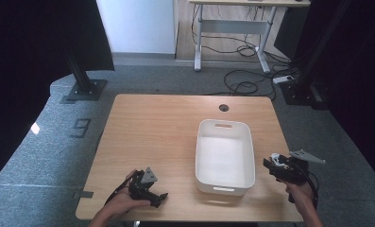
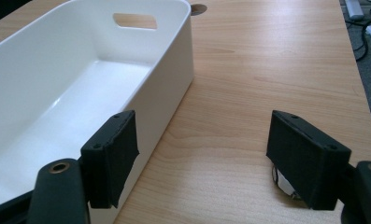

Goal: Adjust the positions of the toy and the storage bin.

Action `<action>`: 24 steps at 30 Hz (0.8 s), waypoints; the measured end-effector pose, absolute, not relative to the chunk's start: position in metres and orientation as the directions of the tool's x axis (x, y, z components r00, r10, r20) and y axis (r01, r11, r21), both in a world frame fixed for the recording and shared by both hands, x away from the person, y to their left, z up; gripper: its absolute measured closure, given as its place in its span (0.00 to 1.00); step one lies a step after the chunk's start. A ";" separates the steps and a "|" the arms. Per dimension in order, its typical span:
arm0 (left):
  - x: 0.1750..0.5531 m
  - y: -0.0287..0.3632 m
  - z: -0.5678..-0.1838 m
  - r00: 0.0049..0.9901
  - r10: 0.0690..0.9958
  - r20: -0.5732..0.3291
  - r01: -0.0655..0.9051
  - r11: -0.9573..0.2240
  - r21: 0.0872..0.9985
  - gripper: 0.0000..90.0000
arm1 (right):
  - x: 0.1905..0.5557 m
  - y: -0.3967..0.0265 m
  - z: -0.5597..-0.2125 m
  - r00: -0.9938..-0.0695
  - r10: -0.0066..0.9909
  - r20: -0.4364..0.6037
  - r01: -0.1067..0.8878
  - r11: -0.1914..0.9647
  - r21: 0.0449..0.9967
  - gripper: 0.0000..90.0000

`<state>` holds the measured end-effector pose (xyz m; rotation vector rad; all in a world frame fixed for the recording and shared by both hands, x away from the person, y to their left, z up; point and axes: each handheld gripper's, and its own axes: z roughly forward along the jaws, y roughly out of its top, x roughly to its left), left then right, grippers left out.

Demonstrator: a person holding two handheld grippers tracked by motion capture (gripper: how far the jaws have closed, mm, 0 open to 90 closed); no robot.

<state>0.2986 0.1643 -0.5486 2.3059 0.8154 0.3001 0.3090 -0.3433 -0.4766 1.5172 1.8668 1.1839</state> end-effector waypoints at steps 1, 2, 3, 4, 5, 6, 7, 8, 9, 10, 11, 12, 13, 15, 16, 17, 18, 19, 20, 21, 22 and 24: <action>0.299 0.164 -0.549 0.779 0.627 -0.005 0.475 -0.585 0.658 0.00 | 0.309 -0.343 -0.476 -0.289 0.943 0.164 0.550 0.023 0.835 0.27; 0.299 0.164 -0.549 0.779 0.627 -0.005 0.474 -0.584 0.658 0.00 | 0.309 -0.342 -0.475 -0.291 0.943 0.164 0.548 0.024 0.836 0.27; 0.299 0.164 -0.549 0.779 0.627 -0.005 0.475 -0.584 0.658 0.00 | 0.309 -0.341 -0.475 -0.294 0.942 0.163 0.546 0.026 0.837 0.27; 0.299 0.164 -0.549 0.779 0.627 -0.004 0.474 -0.585 0.658 0.00 | 0.309 -0.341 -0.474 -0.296 0.941 0.164 0.545 0.026 0.838 0.27; 0.299 0.164 -0.549 0.779 0.627 -0.005 0.474 -0.585 0.658 0.00 | 0.309 -0.340 -0.474 -0.299 0.940 0.163 0.544 0.028 0.839 0.27; 0.299 0.164 -0.549 0.779 0.627 -0.004 0.474 -0.585 0.658 0.00 | 0.309 -0.339 -0.473 -0.302 0.939 0.163 0.542 0.028 0.840 0.27; 0.299 0.164 -0.549 0.779 0.627 -0.005 0.475 -0.584 0.658 0.00 | 0.309 -0.337 -0.472 -0.305 0.938 0.163 0.541 0.030 0.840 0.27; 0.299 0.164 -0.549 0.779 0.627 -0.004 0.475 -0.585 0.658 0.00 | 0.309 -0.336 -0.472 -0.308 0.937 0.163 0.539 0.031 0.842 0.27; 0.299 0.164 -0.549 0.779 0.627 -0.004 0.474 -0.585 0.658 0.00 | 0.309 -0.336 -0.471 -0.311 0.936 0.162 0.538 0.033 0.842 0.27; 0.299 0.164 -0.549 0.779 0.627 -0.004 0.474 -0.585 0.658 0.00 | 0.309 -0.335 -0.471 -0.314 0.935 0.163 0.539 0.034 0.842 0.27; 0.299 0.164 -0.549 0.779 0.627 -0.004 0.475 -0.585 0.658 0.00 | 0.309 -0.333 -0.471 -0.317 0.934 0.163 0.539 0.036 0.842 0.27; 0.299 0.164 -0.549 0.779 0.627 -0.004 0.474 -0.585 0.658 0.00 | 0.310 -0.332 -0.470 -0.320 0.934 0.162 0.537 0.038 0.842 0.27; 0.299 0.164 -0.549 0.779 0.627 -0.005 0.474 -0.585 0.658 0.00 | 0.310 -0.331 -0.470 -0.322 0.933 0.162 0.537 0.039 0.843 0.27; 0.299 0.164 -0.549 0.779 0.627 -0.005 0.475 -0.584 0.658 0.00 | 0.310 -0.329 -0.469 -0.324 0.932 0.162 0.536 0.040 0.844 0.27; 0.299 0.164 -0.549 0.779 0.627 -0.004 0.474 -0.585 0.658 0.00 | 0.310 -0.327 -0.468 -0.326 0.932 0.160 0.533 0.041 0.845 0.27; 0.299 0.164 -0.549 0.779 0.627 -0.005 0.475 -0.584 0.658 0.00 | 0.310 -0.326 -0.468 -0.327 0.931 0.161 0.533 0.041 0.845 0.27; 0.299 0.164 -0.549 0.779 0.627 -0.004 0.474 -0.585 0.658 0.00 | 0.310 -0.326 -0.468 -0.327 0.931 0.161 0.533 0.041 0.845 0.27; 0.299 0.164 -0.549 0.779 0.627 -0.004 0.475 -0.584 0.658 0.00 | 0.310 -0.325 -0.468 -0.328 0.931 0.160 0.531 0.042 0.846 0.27; 0.299 0.164 -0.549 0.779 0.628 -0.004 0.475 -0.584 0.658 0.00 | 0.310 -0.324 -0.467 -0.327 0.931 0.160 0.530 0.041 0.847 0.27; 0.299 0.164 -0.549 0.778 0.628 -0.004 0.475 -0.584 0.658 0.00 | 0.310 -0.323 -0.467 -0.328 0.931 0.160 0.530 0.041 0.847 0.27; 0.299 0.164 -0.549 0.778 0.628 -0.005 0.475 -0.584 0.658 0.00 | 0.311 -0.322 -0.467 -0.328 0.931 0.161 0.531 0.041 0.847 0.27; 0.299 0.164 -0.549 0.779 0.628 -0.005 0.475 -0.583 0.659 0.00 | 0.311 -0.320 -0.467 -0.330 0.930 0.162 0.531 0.041 0.846 0.27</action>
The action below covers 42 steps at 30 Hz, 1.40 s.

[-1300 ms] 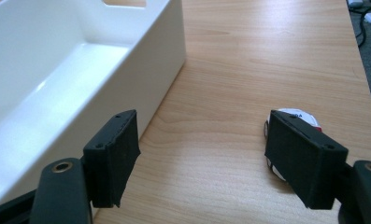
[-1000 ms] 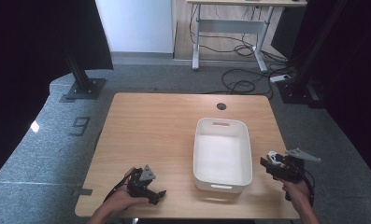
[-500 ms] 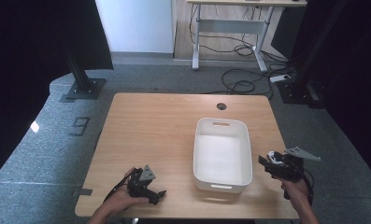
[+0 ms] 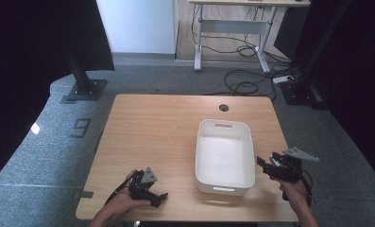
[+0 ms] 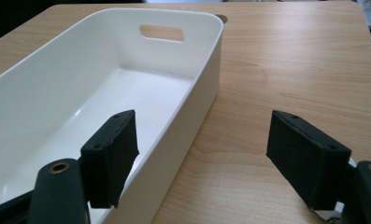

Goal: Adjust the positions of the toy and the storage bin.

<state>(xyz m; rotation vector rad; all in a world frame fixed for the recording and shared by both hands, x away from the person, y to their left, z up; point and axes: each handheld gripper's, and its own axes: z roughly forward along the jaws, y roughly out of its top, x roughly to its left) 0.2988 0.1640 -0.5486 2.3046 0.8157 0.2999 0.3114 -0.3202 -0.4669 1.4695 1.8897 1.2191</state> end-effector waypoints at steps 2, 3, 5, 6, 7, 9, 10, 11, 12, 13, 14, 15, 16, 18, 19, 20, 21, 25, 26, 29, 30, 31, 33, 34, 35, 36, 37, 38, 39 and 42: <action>0.299 0.164 -0.549 0.779 0.628 -0.005 0.475 -0.584 0.659 0.00 | 0.312 -0.318 -0.467 -0.333 0.929 0.161 0.529 0.043 0.847 0.27; 0.299 0.164 -0.549 0.778 0.628 -0.005 0.475 -0.583 0.659 0.00 | 0.313 -0.317 -0.467 -0.333 0.929 0.160 0.530 0.044 0.847 0.27; 0.299 0.164 -0.549 0.778 0.628 -0.005 0.475 -0.583 0.659 0.00 | 0.314 -0.314 -0.467 -0.339 0.927 0.157 0.530 0.051 0.846 0.27; 0.299 0.164 -0.549 0.779 0.628 -0.005 0.475 -0.584 0.659 0.00 | 0.314 -0.313 -0.467 -0.341 0.927 0.156 0.530 0.052 0.846 0.27; 0.299 0.164 -0.549 0.779 0.628 -0.005 0.475 -0.583 0.659 0.00 | 0.314 -0.312 -0.467 -0.341 0.927 0.156 0.531 0.054 0.846 0.27; 0.299 0.164 -0.549 0.778 0.628 -0.006 0.475 -0.583 0.659 0.00 | 0.314 -0.310 -0.467 -0.345 0.926 0.153 0.531 0.058 0.845 0.27; 0.299 0.164 -0.549 0.778 0.628 -0.005 0.475 -0.584 0.659 0.00 | 0.315 -0.309 -0.467 -0.345 0.926 0.152 0.530 0.059 0.846 0.27; 0.299 0.164 -0.549 0.778 0.628 -0.005 0.475 -0.583 0.659 0.00 | 0.315 -0.308 -0.467 -0.347 0.926 0.150 0.529 0.061 0.846 0.27; 0.299 0.164 -0.549 0.778 0.628 -0.005 0.475 -0.583 0.659 0.00 | 0.316 -0.307 -0.467 -0.348 0.926 0.149 0.529 0.063 0.846 0.27; 0.299 0.164 -0.549 0.778 0.628 -0.005 0.475 -0.583 0.659 0.00 | 0.316 -0.305 -0.467 -0.351 0.925 0.148 0.529 0.066 0.846 0.27; 0.299 0.164 -0.549 0.778 0.629 -0.006 0.476 -0.583 0.659 0.00 | 0.316 -0.305 -0.467 -0.351 0.925 0.148 0.529 0.066 0.846 0.27; 0.299 0.164 -0.549 0.778 0.629 -0.005 0.476 -0.583 0.659 0.00 | 0.317 -0.305 -0.467 -0.352 0.925 0.145 0.528 0.069 0.846 0.27; 0.299 0.164 -0.549 0.777 0.629 -0.005 0.476 -0.583 0.659 0.00 | 0.318 -0.303 -0.467 -0.353 0.925 0.143 0.530 0.071 0.845 0.27; 0.299 0.164 -0.549 0.778 0.629 -0.005 0.476 -0.583 0.659 0.00 | 0.319 -0.301 -0.468 -0.357 0.923 0.140 0.531 0.077 0.844 0.27; 0.299 0.164 -0.549 0.778 0.629 -0.005 0.476 -0.583 0.659 0.00 | 0.320 -0.299 -0.469 -0.358 0.923 0.139 0.531 0.079 0.844 0.27; 0.299 0.164 -0.549 0.778 0.629 -0.005 0.476 -0.583 0.659 0.00 | 0.320 -0.298 -0.469 -0.359 0.923 0.136 0.531 0.083 0.843 0.27; 0.299 0.164 -0.549 0.778 0.629 -0.005 0.476 -0.583 0.659 0.00 | 0.321 -0.296 -0.470 -0.360 0.924 0.131 0.533 0.088 0.842 0.27; 0.299 0.164 -0.549 0.778 0.629 -0.005 0.476 -0.583 0.659 0.00 | 0.324 -0.293 -0.473 -0.358 0.928 0.105 0.535 0.112 0.837 0.27; 0.299 0.164 -0.549 0.778 0.629 -0.006 0.476 -0.583 0.659 0.00 | 0.325 -0.293 -0.474 -0.357 0.929 0.104 0.537 0.113 0.836 0.27; 0.299 0.164 -0.549 0.778 0.629 -0.005 0.475 -0.583 0.659 0.00 | 0.326 -0.292 -0.476 -0.351 0.931 0.100 0.540 0.115 0.834 0.27; 0.299 0.164 -0.549 0.778 0.629 -0.005 0.475 -0.583 0.659 0.00 | 0.326 -0.292 -0.477 -0.350 0.932 0.098 0.541 0.115 0.833 0.27; 0.299 0.164 -0.549 0.778 0.629 -0.005 0.475 -0.583 0.659 0.00 | 0.327 -0.292 -0.478 -0.349 0.932 0.096 0.541 0.117 0.833 0.27; 0.299 0.164 -0.549 0.778 0.629 -0.005 0.475 -0.583 0.659 0.00 | 0.327 -0.291 -0.479 -0.351 0.933 0.083 0.533 0.126 0.837 0.28; 0.299 0.164 -0.549 0.778 0.629 -0.005 0.475 -0.583 0.659 0.00 | 0.327 -0.290 -0.480 -0.351 0.933 0.081 0.534 0.128 0.836 0.28; 0.299 0.164 -0.549 0.778 0.629 -0.005 0.475 -0.583 0.659 0.00 | 0.328 -0.290 -0.481 -0.350 0.933 0.080 0.537 0.130 0.834 0.29; 0.299 0.164 -0.549 0.778 0.629 -0.005 0.475 -0.583 0.659 0.00 | 0.329 -0.290 -0.482 -0.347 0.934 0.079 0.540 0.130 0.832 0.29; 0.299 0.164 -0.549 0.778 0.629 -0.005 0.475 -0.583 0.659 0.00 | 0.329 -0.289 -0.482 -0.347 0.935 0.079 0.542 0.131 0.830 0.30; 0.299 0.164 -0.549 0.778 0.629 -0.005 0.476 -0.583 0.659 0.00 | 0.329 -0.289 -0.483 -0.347 0.935 0.079 0.542 0.131 0.830 0.30; 0.299 0.164 -0.549 0.777 0.629 -0.005 0.476 -0.582 0.659 0.00 | 0.330 -0.289 -0.484 -0.347 0.934 0.080 0.544 0.132 0.829 0.31; 0.299 0.164 -0.549 0.778 0.629 -0.005 0.475 -0.583 0.659 0.00 | 0.331 -0.290 -0.486 -0.342 0.936 0.086 0.552 0.126 0.824 0.36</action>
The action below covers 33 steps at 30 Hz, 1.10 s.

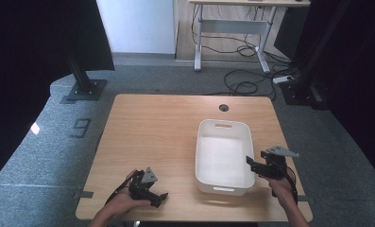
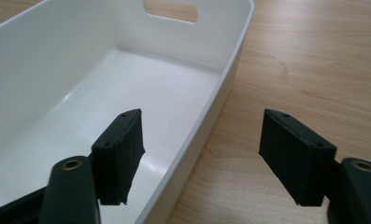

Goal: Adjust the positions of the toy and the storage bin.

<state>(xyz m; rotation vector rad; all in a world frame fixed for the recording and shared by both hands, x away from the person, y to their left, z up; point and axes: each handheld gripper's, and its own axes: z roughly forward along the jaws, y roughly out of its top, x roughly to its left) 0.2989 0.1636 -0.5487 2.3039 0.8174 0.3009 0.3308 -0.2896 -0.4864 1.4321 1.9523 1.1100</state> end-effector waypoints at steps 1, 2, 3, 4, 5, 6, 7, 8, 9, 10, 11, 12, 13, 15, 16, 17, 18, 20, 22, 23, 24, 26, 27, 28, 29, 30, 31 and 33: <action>0.299 0.164 -0.549 0.778 0.629 -0.005 0.476 -0.583 0.659 0.00 | 0.331 -0.290 -0.487 -0.342 0.935 0.090 0.558 0.125 0.820 0.38; 0.299 0.164 -0.549 0.778 0.629 -0.005 0.475 -0.583 0.659 0.00 | 0.332 -0.290 -0.488 -0.342 0.935 0.092 0.561 0.124 0.818 0.39; 0.299 0.164 -0.549 0.778 0.629 -0.005 0.475 -0.583 0.659 0.00 | 0.332 -0.290 -0.489 -0.341 0.936 0.092 0.563 0.125 0.817 0.40; 0.299 0.164 -0.549 0.778 0.629 -0.005 0.475 -0.583 0.659 0.00 | 0.332 -0.290 -0.489 -0.340 0.936 0.093 0.567 0.125 0.814 0.42; 0.299 0.164 -0.549 0.778 0.629 -0.005 0.475 -0.583 0.659 0.00 | 0.332 -0.289 -0.490 -0.344 0.934 0.098 0.569 0.125 0.813 0.43; 0.299 0.164 -0.549 0.778 0.629 -0.005 0.475 -0.583 0.659 0.00 | 0.332 -0.289 -0.490 -0.347 0.932 0.100 0.573 0.126 0.810 0.44; 0.299 0.164 -0.549 0.778 0.629 -0.005 0.475 -0.583 0.659 0.00 | 0.332 -0.289 -0.491 -0.348 0.932 0.097 0.575 0.131 0.808 0.44; 0.299 0.164 -0.549 0.778 0.629 -0.005 0.475 -0.583 0.659 0.00 | 0.333 -0.289 -0.491 -0.347 0.933 0.095 0.578 0.133 0.805 0.45; 0.299 0.164 -0.549 0.778 0.629 -0.005 0.475 -0.583 0.659 0.00 | 0.333 -0.289 -0.492 -0.346 0.933 0.095 0.581 0.134 0.803 0.45; 0.299 0.164 -0.549 0.778 0.629 -0.005 0.476 -0.583 0.659 0.00 | 0.333 -0.289 -0.493 -0.345 0.934 0.097 0.584 0.133 0.801 0.46; 0.299 0.164 -0.549 0.778 0.629 -0.005 0.475 -0.583 0.659 0.00 | 0.334 -0.289 -0.493 -0.343 0.934 0.101 0.589 0.130 0.798 0.46; 0.299 0.164 -0.549 0.778 0.629 -0.005 0.475 -0.583 0.659 0.00 | 0.334 -0.290 -0.494 -0.344 0.933 0.103 0.591 0.130 0.796 0.46; 0.299 0.164 -0.549 0.778 0.629 -0.005 0.475 -0.583 0.659 0.00 | 0.334 -0.290 -0.494 -0.344 0.933 0.107 0.592 0.127 0.796 0.47; 0.299 0.164 -0.549 0.778 0.629 -0.005 0.476 -0.583 0.659 0.00 | 0.334 -0.289 -0.495 -0.347 0.931 0.110 0.594 0.127 0.795 0.48; 0.299 0.164 -0.549 0.778 0.629 -0.005 0.476 -0.583 0.659 0.00 | 0.334 -0.289 -0.495 -0.348 0.931 0.111 0.594 0.128 0.794 0.49; 0.299 0.164 -0.549 0.778 0.629 -0.005 0.475 -0.583 0.659 0.00 | 0.334 -0.289 -0.495 -0.348 0.931 0.111 0.596 0.128 0.793 0.49; 0.299 0.164 -0.549 0.778 0.629 -0.005 0.475 -0.583 0.659 0.00 | 0.334 -0.289 -0.496 -0.348 0.930 0.113 0.598 0.128 0.791 0.50; 0.299 0.164 -0.549 0.778 0.629 -0.005 0.476 -0.583 0.659 0.00 | 0.334 -0.289 -0.496 -0.350 0.929 0.121 0.605 0.126 0.786 0.52; 0.299 0.164 -0.549 0.777 0.629 -0.005 0.476 -0.583 0.659 0.00 | 0.334 -0.288 -0.497 -0.355 0.926 0.126 0.610 0.128 0.782 0.55; 0.299 0.164 -0.549 0.778 0.629 -0.005 0.475 -0.583 0.659 0.00 | 0.334 -0.287 -0.497 -0.354 0.927 0.125 0.613 0.129 0.779 0.56; 0.299 0.164 -0.549 0.778 0.629 -0.005 0.476 -0.583 0.659 0.00 | 0.334 -0.286 -0.497 -0.354 0.926 0.129 0.616 0.127 0.777 0.57; 0.299 0.164 -0.549 0.778 0.629 -0.005 0.475 -0.583 0.659 0.00 | 0.335 -0.285 -0.498 -0.360 0.923 0.138 0.623 0.128 0.772 0.58; 0.299 0.164 -0.549 0.778 0.629 -0.005 0.475 -0.583 0.659 0.00 | 0.335 -0.285 -0.499 -0.361 0.922 0.139 0.624 0.127 0.771 0.59; 0.299 0.164 -0.549 0.778 0.629 -0.005 0.475 -0.583 0.659 0.00 | 0.335 -0.285 -0.499 -0.361 0.921 0.145 0.628 0.125 0.768 0.60; 0.299 0.164 -0.549 0.778 0.629 -0.005 0.475 -0.583 0.659 0.00 | 0.335 -0.284 -0.499 -0.361 0.921 0.147 0.630 0.124 0.767 0.61; 0.299 0.164 -0.549 0.778 0.629 -0.005 0.475 -0.583 0.659 0.00 | 0.335 -0.283 -0.499 -0.359 0.921 0.150 0.632 0.122 0.765 0.62; 0.299 0.164 -0.549 0.777 0.629 -0.005 0.476 -0.583 0.659 0.00 | 0.336 -0.283 -0.499 -0.359 0.921 0.155 0.638 0.120 0.761 0.64; 0.299 0.164 -0.549 0.777 0.629 -0.005 0.476 -0.582 0.659 0.00 | 0.336 -0.282 -0.500 -0.360 0.918 0.166 0.646 0.117 0.754 0.67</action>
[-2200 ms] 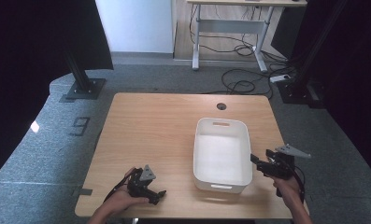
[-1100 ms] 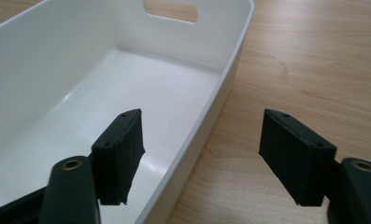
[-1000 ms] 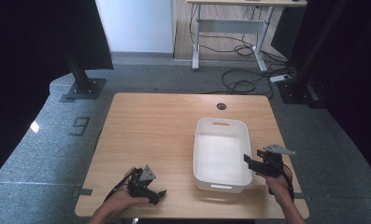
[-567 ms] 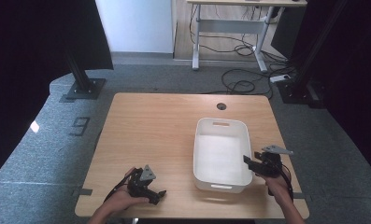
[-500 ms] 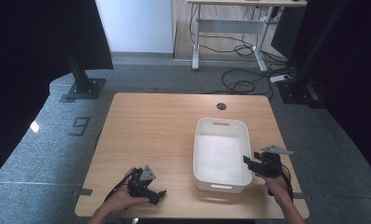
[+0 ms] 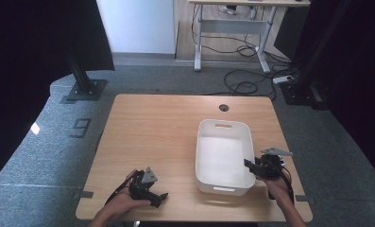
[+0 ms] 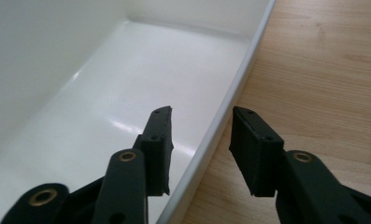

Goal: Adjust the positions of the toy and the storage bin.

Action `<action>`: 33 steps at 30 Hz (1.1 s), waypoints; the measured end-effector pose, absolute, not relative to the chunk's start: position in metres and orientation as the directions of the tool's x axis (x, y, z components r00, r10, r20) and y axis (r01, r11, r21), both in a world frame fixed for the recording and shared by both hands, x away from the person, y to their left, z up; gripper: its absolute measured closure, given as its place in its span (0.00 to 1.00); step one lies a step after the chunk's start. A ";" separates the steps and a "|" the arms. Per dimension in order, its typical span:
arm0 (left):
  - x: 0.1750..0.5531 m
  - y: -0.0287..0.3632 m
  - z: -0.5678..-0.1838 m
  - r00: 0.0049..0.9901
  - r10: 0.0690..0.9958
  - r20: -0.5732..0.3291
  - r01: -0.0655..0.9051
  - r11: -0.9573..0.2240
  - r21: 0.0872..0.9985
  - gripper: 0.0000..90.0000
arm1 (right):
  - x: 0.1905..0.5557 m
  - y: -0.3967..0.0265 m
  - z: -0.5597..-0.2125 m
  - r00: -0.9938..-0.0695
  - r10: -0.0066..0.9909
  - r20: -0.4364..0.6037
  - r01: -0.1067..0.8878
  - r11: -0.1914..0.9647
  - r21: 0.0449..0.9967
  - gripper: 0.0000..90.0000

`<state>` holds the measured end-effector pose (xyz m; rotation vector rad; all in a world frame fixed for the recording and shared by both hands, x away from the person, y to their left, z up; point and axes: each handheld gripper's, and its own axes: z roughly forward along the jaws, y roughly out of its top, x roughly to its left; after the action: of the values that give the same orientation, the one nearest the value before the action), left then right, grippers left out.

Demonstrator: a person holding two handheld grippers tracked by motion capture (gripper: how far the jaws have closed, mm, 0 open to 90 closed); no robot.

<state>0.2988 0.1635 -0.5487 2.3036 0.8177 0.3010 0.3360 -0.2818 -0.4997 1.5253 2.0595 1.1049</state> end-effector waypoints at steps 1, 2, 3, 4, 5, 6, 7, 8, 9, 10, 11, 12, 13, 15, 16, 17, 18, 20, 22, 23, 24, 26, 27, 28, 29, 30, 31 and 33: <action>0.299 0.164 -0.549 0.778 0.629 -0.005 0.476 -0.583 0.659 0.00 | 0.336 -0.282 -0.500 -0.359 0.918 0.170 0.648 0.114 0.753 0.68; 0.299 0.164 -0.549 0.778 0.629 -0.005 0.475 -0.583 0.659 0.00 | 0.336 -0.281 -0.499 -0.359 0.917 0.176 0.653 0.111 0.750 0.69; 0.299 0.164 -0.549 0.778 0.629 -0.005 0.476 -0.583 0.659 0.00 | 0.336 -0.282 -0.499 -0.356 0.917 0.182 0.655 0.106 0.748 0.69; 0.299 0.164 -0.549 0.778 0.629 -0.005 0.475 -0.583 0.659 0.00 | 0.336 -0.282 -0.499 -0.350 0.917 0.190 0.662 0.099 0.743 0.69; 0.299 0.164 -0.549 0.778 0.629 -0.005 0.475 -0.582 0.659 0.00 | 0.337 -0.282 -0.499 -0.347 0.917 0.196 0.666 0.094 0.740 0.70; 0.299 0.164 -0.549 0.778 0.629 -0.005 0.476 -0.583 0.659 0.00 | 0.337 -0.282 -0.499 -0.346 0.917 0.197 0.667 0.093 0.740 0.70; 0.299 0.164 -0.549 0.778 0.629 -0.005 0.476 -0.583 0.659 0.00 | 0.337 -0.282 -0.499 -0.345 0.918 0.197 0.667 0.092 0.739 0.70; 0.299 0.164 -0.549 0.778 0.629 -0.005 0.475 -0.583 0.659 0.00 | 0.337 -0.282 -0.499 -0.343 0.919 0.196 0.667 0.092 0.739 0.70; 0.299 0.164 -0.549 0.778 0.629 -0.005 0.475 -0.583 0.659 0.00 | 0.337 -0.281 -0.499 -0.343 0.919 0.195 0.667 0.092 0.739 0.70; 0.299 0.164 -0.549 0.777 0.629 -0.005 0.476 -0.582 0.659 0.00 | 0.336 -0.281 -0.499 -0.342 0.919 0.195 0.668 0.092 0.739 0.70; 0.299 0.164 -0.549 0.778 0.629 -0.005 0.475 -0.583 0.659 0.00 | 0.336 -0.281 -0.499 -0.342 0.920 0.193 0.667 0.093 0.739 0.70; 0.299 0.164 -0.549 0.777 0.629 -0.005 0.476 -0.583 0.659 0.00 | 0.336 -0.281 -0.499 -0.342 0.920 0.191 0.666 0.094 0.740 0.70; 0.299 0.164 -0.549 0.777 0.629 -0.005 0.476 -0.582 0.659 0.00 | 0.336 -0.281 -0.499 -0.343 0.920 0.191 0.666 0.095 0.740 0.71; 0.299 0.164 -0.549 0.778 0.629 -0.005 0.475 -0.583 0.659 0.00 | 0.336 -0.281 -0.499 -0.341 0.921 0.188 0.664 0.094 0.742 0.71; 0.299 0.164 -0.549 0.778 0.629 -0.005 0.475 -0.583 0.659 0.00 | 0.337 -0.281 -0.499 -0.340 0.922 0.187 0.664 0.094 0.742 0.71; 0.299 0.164 -0.549 0.778 0.629 -0.005 0.476 -0.583 0.659 0.00 | 0.337 -0.280 -0.499 -0.340 0.922 0.185 0.663 0.096 0.742 0.71; 0.299 0.164 -0.549 0.778 0.629 -0.005 0.475 -0.583 0.659 0.00 | 0.337 -0.280 -0.498 -0.339 0.922 0.185 0.663 0.094 0.742 0.71; 0.299 0.164 -0.549 0.778 0.629 -0.005 0.475 -0.583 0.659 0.00 | 0.338 -0.280 -0.498 -0.335 0.923 0.188 0.664 0.090 0.743 0.72; 0.299 0.164 -0.549 0.778 0.628 -0.005 0.475 -0.583 0.659 0.00 | 0.338 -0.279 -0.498 -0.332 0.924 0.190 0.665 0.087 0.742 0.72; 0.299 0.164 -0.549 0.778 0.629 -0.005 0.475 -0.583 0.659 0.00 | 0.338 -0.279 -0.498 -0.330 0.925 0.188 0.663 0.085 0.743 0.73; 0.299 0.164 -0.549 0.778 0.629 -0.005 0.476 -0.583 0.659 0.00 | 0.339 -0.279 -0.498 -0.331 0.925 0.187 0.662 0.086 0.745 0.73; 0.299 0.164 -0.549 0.778 0.629 -0.005 0.476 -0.583 0.659 0.00 | 0.339 -0.278 -0.498 -0.329 0.926 0.188 0.662 0.084 0.745 0.73; 0.299 0.164 -0.549 0.778 0.629 -0.005 0.475 -0.583 0.659 0.00 | 0.339 -0.278 -0.498 -0.328 0.926 0.187 0.662 0.084 0.745 0.73; 0.299 0.164 -0.549 0.778 0.629 -0.005 0.475 -0.583 0.659 0.00 | 0.339 -0.277 -0.498 -0.328 0.926 0.185 0.662 0.086 0.744 0.73; 0.299 0.164 -0.549 0.778 0.629 -0.005 0.475 -0.583 0.659 0.00 | 0.340 -0.277 -0.498 -0.330 0.926 0.183 0.662 0.089 0.744 0.73; 0.299 0.164 -0.549 0.778 0.629 -0.005 0.476 -0.583 0.659 0.00 | 0.340 -0.276 -0.498 -0.330 0.926 0.181 0.661 0.090 0.745 0.73; 0.299 0.164 -0.549 0.778 0.629 -0.005 0.475 -0.583 0.659 0.00 | 0.340 -0.275 -0.498 -0.331 0.927 0.179 0.661 0.092 0.745 0.73; 0.299 0.164 -0.549 0.778 0.629 -0.005 0.476 -0.583 0.659 0.00 | 0.341 -0.274 -0.497 -0.330 0.928 0.174 0.661 0.096 0.744 0.74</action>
<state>0.2989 0.1636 -0.5487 2.3046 0.8177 0.3005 0.3409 -0.2738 -0.4974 1.5654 2.0403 1.0880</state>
